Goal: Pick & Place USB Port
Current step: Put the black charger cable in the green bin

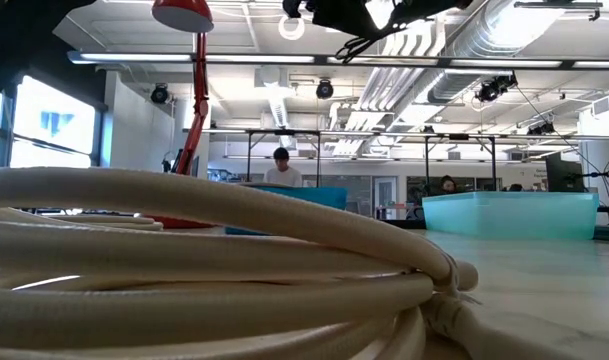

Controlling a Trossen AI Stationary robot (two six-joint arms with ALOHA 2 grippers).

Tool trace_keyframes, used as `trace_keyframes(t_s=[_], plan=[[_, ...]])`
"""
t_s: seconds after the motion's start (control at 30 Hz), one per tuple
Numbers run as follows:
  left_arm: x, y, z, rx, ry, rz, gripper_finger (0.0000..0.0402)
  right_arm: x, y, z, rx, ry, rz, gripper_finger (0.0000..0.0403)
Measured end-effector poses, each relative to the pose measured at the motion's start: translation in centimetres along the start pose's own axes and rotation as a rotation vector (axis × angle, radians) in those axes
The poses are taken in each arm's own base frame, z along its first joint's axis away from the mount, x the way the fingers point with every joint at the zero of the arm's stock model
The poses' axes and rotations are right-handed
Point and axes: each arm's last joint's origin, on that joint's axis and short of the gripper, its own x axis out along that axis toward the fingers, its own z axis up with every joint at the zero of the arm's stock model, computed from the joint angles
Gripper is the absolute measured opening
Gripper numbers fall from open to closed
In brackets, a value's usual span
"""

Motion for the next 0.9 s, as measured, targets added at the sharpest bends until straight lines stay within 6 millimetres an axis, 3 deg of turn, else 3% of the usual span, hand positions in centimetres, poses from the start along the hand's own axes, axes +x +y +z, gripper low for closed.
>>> trace_keyframes(t_s=[0.23,0.4,0.53,0.77,0.9], plan=[[-0.3,-0.9,0.9,0.016,0.060,0.012,0.0208,0.0,-0.1,-0.5,-0.002,0.044,-0.042,0.0032],[-1.8,-2.4,2.1,0.015,0.069,-0.041,0.0251,-0.1,-1.6,-2.4,0.007,0.198,-0.292,0.0032],[-3.3,-3.3,2.8,-0.034,0.082,-0.063,0.0263,-0.2,-3.4,-4.0,0.088,0.335,-0.419,0.0032],[-5.8,-4.5,3.2,-0.132,0.159,-0.049,0.0264,0.4,-6.2,-5.5,0.317,0.537,-0.382,0.0032],[-6.3,-5.1,3.0,-0.198,0.244,-0.037,0.0264,1.4,-7.8,-7.1,0.375,0.647,-0.394,0.0032]])
